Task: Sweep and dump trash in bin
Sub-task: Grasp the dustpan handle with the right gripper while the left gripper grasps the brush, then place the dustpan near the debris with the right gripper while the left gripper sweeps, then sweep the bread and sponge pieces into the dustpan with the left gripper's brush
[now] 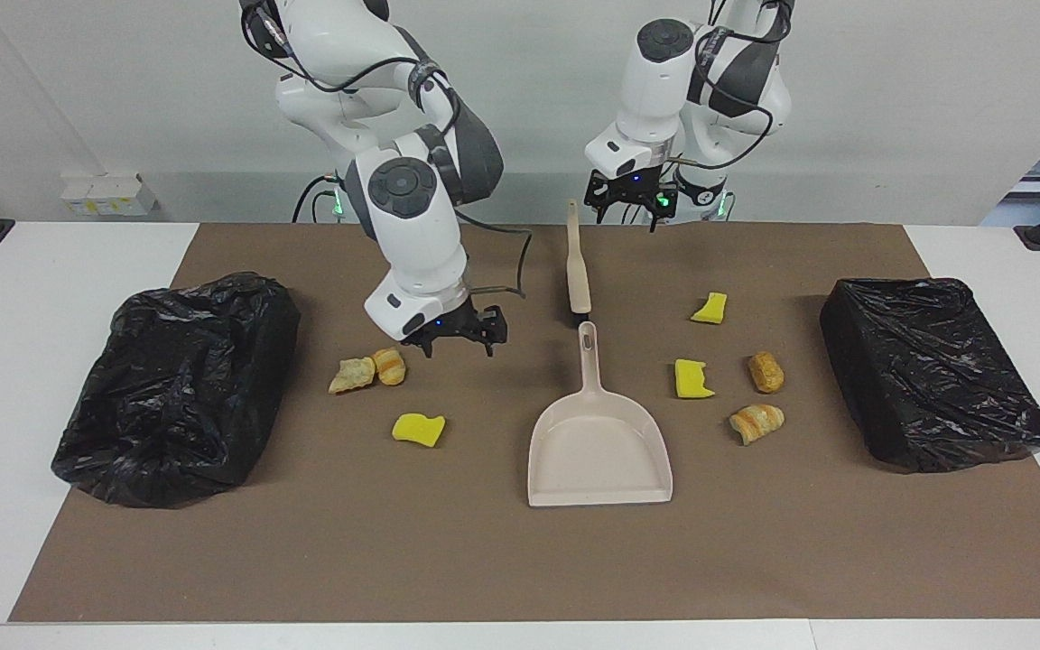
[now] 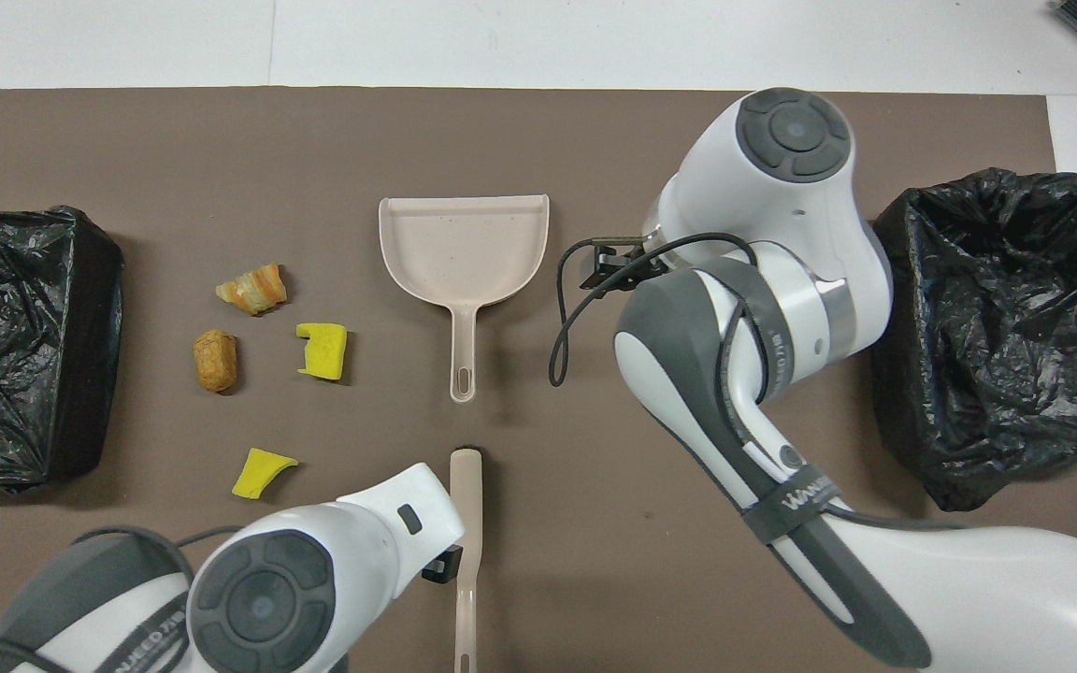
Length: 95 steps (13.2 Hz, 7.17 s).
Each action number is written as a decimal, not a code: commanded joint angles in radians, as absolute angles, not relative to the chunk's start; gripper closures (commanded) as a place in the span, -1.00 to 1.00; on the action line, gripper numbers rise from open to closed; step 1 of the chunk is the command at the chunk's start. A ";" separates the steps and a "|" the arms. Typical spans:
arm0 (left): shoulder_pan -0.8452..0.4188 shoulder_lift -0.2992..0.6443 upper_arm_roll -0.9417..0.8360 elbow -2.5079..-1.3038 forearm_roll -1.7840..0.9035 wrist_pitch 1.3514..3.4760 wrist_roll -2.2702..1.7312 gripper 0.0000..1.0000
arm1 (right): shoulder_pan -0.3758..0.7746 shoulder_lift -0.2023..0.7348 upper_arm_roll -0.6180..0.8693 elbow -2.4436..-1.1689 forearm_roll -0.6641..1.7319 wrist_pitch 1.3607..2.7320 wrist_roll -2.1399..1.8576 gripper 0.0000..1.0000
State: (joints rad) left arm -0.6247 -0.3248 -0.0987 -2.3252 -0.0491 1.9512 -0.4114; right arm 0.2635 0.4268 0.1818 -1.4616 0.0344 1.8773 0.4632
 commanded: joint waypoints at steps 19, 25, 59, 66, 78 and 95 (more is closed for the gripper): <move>-0.891 -0.245 -0.075 -2.557 -0.132 2.179 -0.647 1.00 | 0.511 0.657 0.186 -1.313 -0.055 2.039 0.710 1.00; -0.699 -0.279 -0.069 -2.396 -0.084 1.920 -0.632 1.00 | 0.416 0.569 0.186 -1.336 -0.044 1.982 0.531 1.00; -0.299 -0.090 -0.078 -2.378 -0.010 2.102 -0.003 1.00 | 0.436 0.387 0.186 -1.695 -0.172 1.931 -0.761 1.00; -0.506 -0.092 -0.080 -2.337 -0.265 2.097 -0.132 1.00 | 0.431 0.388 0.186 -1.695 -0.172 1.931 -0.761 1.00; -0.376 -0.224 -0.071 -2.238 0.039 1.581 -0.468 1.00 | 0.426 0.387 0.183 -1.695 -0.176 1.922 -0.761 1.00; -0.367 -0.178 -0.078 -2.494 -0.109 2.086 -0.871 1.00 | 0.425 0.383 0.184 -1.694 -0.196 1.888 -0.761 1.00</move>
State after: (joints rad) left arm -0.3379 -0.2655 -0.0823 -2.5317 -0.0746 1.9920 -0.8599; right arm 0.4362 0.3846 0.1747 -1.6882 -0.1638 1.9025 -0.7828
